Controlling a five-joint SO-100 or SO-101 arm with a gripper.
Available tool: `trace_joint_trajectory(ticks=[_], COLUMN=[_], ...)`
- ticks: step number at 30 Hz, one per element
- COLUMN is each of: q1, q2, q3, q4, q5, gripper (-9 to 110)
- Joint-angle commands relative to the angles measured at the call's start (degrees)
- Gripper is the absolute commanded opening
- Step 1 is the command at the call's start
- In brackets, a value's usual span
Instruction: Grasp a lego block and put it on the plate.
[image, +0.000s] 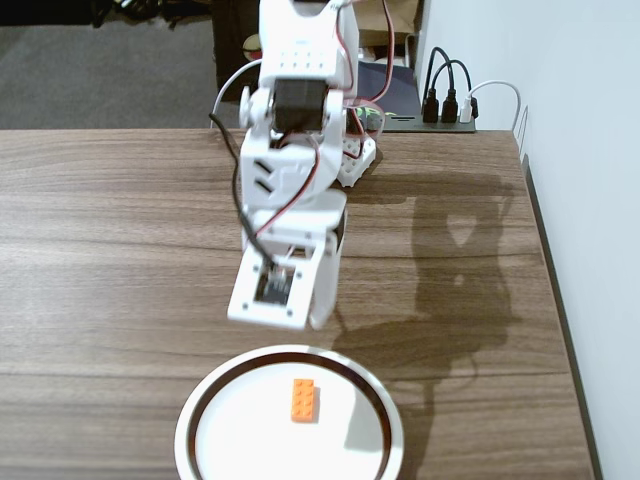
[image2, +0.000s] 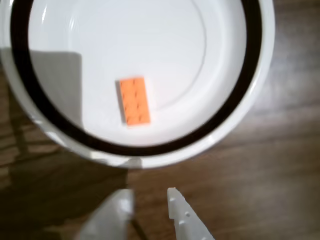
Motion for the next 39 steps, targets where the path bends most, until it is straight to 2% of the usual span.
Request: trace_joint_trajectory(ticks=[1, 16, 30, 39], q1=[0.0, -1.2, -1.7, -1.8], q2=[7.9, 33.5, 51.6, 64.6], q3=[3.7, 30.2, 45.0, 53.9], q4=[-0.6, -4.8, -8.3, -7.5], q5=[2.5, 28.8, 58.3, 70.8], gripper=[1, 1, 1, 1])
